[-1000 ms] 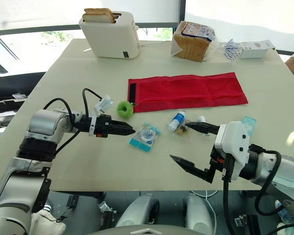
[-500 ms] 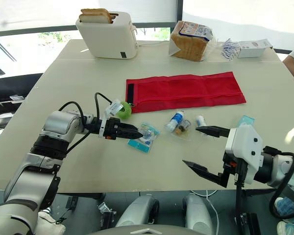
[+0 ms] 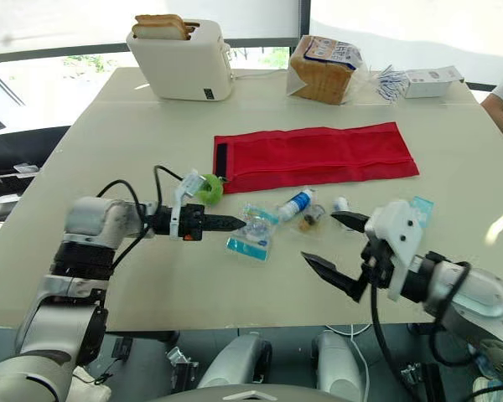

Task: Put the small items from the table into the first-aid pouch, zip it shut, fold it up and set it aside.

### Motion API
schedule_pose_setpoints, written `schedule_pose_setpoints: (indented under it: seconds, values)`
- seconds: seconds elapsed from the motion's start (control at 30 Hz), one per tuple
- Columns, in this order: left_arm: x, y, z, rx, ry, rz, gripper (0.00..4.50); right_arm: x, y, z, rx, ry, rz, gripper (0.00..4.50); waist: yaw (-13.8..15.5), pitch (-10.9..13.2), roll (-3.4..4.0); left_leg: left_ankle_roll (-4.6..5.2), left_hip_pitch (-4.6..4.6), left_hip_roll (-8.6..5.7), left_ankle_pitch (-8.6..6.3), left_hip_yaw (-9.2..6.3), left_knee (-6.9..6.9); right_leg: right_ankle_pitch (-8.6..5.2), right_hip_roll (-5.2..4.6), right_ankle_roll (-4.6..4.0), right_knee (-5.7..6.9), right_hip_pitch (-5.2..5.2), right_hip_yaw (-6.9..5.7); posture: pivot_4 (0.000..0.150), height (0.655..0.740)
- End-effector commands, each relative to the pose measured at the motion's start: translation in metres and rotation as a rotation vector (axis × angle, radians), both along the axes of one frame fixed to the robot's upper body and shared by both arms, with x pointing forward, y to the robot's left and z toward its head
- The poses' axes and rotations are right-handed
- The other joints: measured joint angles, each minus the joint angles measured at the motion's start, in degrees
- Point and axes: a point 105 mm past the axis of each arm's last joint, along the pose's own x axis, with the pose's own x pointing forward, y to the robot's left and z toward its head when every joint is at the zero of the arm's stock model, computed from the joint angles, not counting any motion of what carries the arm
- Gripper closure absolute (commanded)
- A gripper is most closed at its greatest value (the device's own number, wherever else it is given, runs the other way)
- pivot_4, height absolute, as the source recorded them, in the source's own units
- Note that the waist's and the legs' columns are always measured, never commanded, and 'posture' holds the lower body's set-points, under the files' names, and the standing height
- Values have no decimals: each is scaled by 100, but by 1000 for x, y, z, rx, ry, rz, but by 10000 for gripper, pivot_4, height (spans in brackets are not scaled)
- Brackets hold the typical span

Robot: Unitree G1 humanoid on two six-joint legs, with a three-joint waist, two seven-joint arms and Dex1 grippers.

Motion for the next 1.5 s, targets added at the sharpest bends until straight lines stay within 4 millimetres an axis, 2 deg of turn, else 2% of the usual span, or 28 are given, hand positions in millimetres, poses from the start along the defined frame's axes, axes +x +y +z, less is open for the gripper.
schedule_pose_setpoints:
  seconds: [0.03, 0.17, 0.3, 0.53, 0.63, 0.67, 0.73, 0.77, 0.9, 1.03, 1.13, 1.17, 1.23, 1.27, 1.3, 1.37, 1.43, 1.5]
  values:
    - [-5, -5, 30, -92, -49, 40, 43933, 17, 12, -11, 75, 115, -61, 0, 17, 0, 2, -1, 1, -1, 1, 1, -1, 0, 0, 0, 0, -1, 1, 1500, 7400]
    - [-6, -15, 43, -138, -86, 82, 43933, 33, 29, -16, 169, 228, -67, 0, 34, 0, 1, -1, -2, -10, 1, 0, 3, 1, -5, 1, 1, -1, -1, 1500, 7400]
    - [-6, -28, 55, -203, -116, 123, 43933, 52, 43, -3, 333, 289, -84, 0, 10, 0, 1, -5, 2, -13, 3, 0, 1, 2, -3, 1, 8, -2, 1, 1500, 7400]
    - [-10, -37, 57, -231, -129, 146, 43933, 55, 54, 23, 504, 338, -8, 0, -4, -1, 3, -9, 2, -13, 5, 1, -6, 2, 2, 1, 9, -10, 4, 1500, 7400]
    - [-11, -39, 58, -238, -131, 148, 45000, 56, 53, 26, 528, 354, -13, 7930, 0, -1, 3, -10, 3, -14, 6, 1, -7, 2, 3, 0, 10, -9, 5, 1500, 7400]
    - [-11, -39, 58, -244, -131, 148, 45000, 55, 53, 26, 530, 360, -14, 13923, 2, -1, 3, -10, 2, -14, 6, 1, -7, 2, 3, 0, 10, -9, 5, 1500, 7400]
    - [-11, -41, 59, -253, -130, 146, 45000, 54, 53, 25, 532, 370, -14, 21749, 1, -1, 3, -10, 2, -16, 6, 2, -6, 2, 3, 0, 9, -9, 6, 1500, 7400]
    - [-11, -41, 60, -254, -130, 143, 45000, 54, 53, 25, 536, 374, -15, 28505, -2, -1, 3, -10, 3, -16, 6, 2, -7, 2, 4, 0, 9, -10, 6, 1500, 7400]
    - [-12, -46, 63, -271, -139, 133, 45000, 56, 52, 26, 558, 386, -24, 43950, -11, -1, 4, -10, 3, -15, 6, 2, -8, 2, 6, 0, 10, -10, 7, 1500, 7400]
    - [-10, -44, 67, -278, -167, 148, 45000, 56, 49, 27, 572, 393, -47, 44255, -10, -1, 4, -10, 3, -15, 6, 3, -8, 2, 6, 0, 10, -10, 8, 1500, 7400]
    - [-7, -37, 67, -218, -259, 174, 45000, 55, 44, 25, 568, 405, -70, 44268, -13, -1, 5, -10, 3, -15, 6, 3, -9, 2, 6, 0, 9, -10, 10, 1500, 7400]
    - [-3, -34, 68, -211, -279, 180, 40151, 55, 41, 25, 564, 409, -79, 44272, -14, -1, 6, -11, 4, -15, 6, 6, -12, 2, 6, 0, 9, -10, 13, 1500, 7400]
    - [8, -26, 64, -131, -355, 189, 34956, 55, 34, 24, 552, 413, -102, 44284, -12, 0, 6, -11, 4, -15, 7, 7, -13, 2, 8, -1, 9, -11, 14, 1500, 7400]
    - [11, -24, 62, -87, -393, 180, 29380, 55, 32, 24, 548, 415, -109, 44285, -12, 0, 7, -13, 6, -15, 8, 8, -15, 1, 8, -2, 9, -11, 15, 1500, 7400]
    - [18, -22, 59, -42, -435, 168, 25705, 55, 28, 23, 541, 415, -123, 44286, -8, -1, 10, -14, 9, -15, 8, 10, -20, 1, 9, -3, 9, -10, 17, 1500, 7400]
    - [38, -18, 55, 73, -552, 148, 15525, 53, 19, 20, 532, 417, -160, 44288, 44, -1, 16, -14, 9, -16, 9, 13, -22, 1, 8, -4, 7, -10, 20, 1500, 7400]
    - [61, -15, 52, 175, -630, 151, 15012, 51, 12, 18, 526, 418, -190, 44314, 73, -1, 15, -13, 6, -19, 9, 11, -22, 1, 7, -3, 2, -9, 16, 1500, 7400]
    - [85, -12, 44, 355, -757, 127, 15012, 48, 7, 17, 527, 414, -218, 44501, 61, 0, 14, -12, 0, -24, 9, 9, -19, 2, 4, -2, -2, -9, 16, 1500, 7400]
